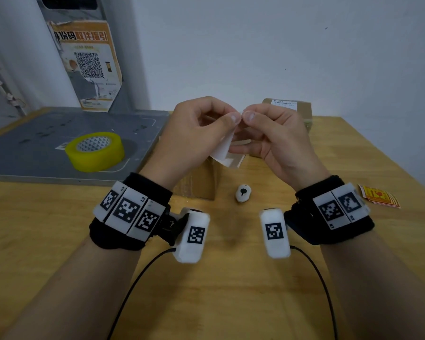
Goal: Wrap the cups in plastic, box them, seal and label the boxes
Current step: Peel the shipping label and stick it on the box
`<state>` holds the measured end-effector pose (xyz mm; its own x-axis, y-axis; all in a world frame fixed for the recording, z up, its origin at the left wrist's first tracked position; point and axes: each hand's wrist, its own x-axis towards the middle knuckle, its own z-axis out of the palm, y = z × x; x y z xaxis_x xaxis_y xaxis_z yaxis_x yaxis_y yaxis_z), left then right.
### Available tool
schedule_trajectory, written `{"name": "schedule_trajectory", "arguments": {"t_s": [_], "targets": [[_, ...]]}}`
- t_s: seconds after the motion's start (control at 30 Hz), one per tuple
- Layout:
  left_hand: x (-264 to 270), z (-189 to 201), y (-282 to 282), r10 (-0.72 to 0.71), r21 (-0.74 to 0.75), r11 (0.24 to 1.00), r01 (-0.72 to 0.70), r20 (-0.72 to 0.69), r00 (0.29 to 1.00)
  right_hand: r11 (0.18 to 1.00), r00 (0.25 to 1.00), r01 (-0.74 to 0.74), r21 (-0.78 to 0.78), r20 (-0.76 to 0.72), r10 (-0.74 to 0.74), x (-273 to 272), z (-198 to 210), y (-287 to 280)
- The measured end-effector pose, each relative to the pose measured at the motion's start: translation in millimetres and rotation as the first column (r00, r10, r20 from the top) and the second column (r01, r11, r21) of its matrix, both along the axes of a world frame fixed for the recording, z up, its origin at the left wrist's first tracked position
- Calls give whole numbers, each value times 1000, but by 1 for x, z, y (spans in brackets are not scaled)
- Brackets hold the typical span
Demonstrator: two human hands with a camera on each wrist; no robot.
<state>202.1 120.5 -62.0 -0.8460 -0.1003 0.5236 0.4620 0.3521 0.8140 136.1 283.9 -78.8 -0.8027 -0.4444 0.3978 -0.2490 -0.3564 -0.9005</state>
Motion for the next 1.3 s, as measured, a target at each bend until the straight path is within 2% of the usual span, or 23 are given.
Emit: {"name": "schedule_trajectory", "arguments": {"t_s": [0.27, 0.43, 0.67, 0.9, 1.0, 1.13, 1.3], "targets": [[-2, -2, 2, 40, 37, 998, -42, 49, 998, 994, 993, 88, 67, -89, -82, -1, -1, 0], [-5, -4, 0, 69, 65, 995, -75, 101, 993, 993, 994, 88, 75, -67, -83, -3, -3, -2], [-12, -5, -6, 132, 236, 955, -182, 213, 968, 995, 985, 97, -22, 145, -93, -6, -3, -6], [-17, -6, -12, 63, 481, 856, -189, 267, 962, 972, 923, 133, -196, 382, -49, -15, -6, -3], [-19, -9, -15, 74, 501, 840, -209, 275, 958, 959, 897, 138, -249, 441, -15, -20, -10, 0], [-18, -11, -17, 62, 447, 876, -183, 271, 961, 950, 869, 191, -248, 493, -46, -23, -11, 4], [-19, -10, -18, -2, 570, 807, -156, 268, 964, 933, 808, 316, -172, 565, -170, -27, -16, 5]]}}
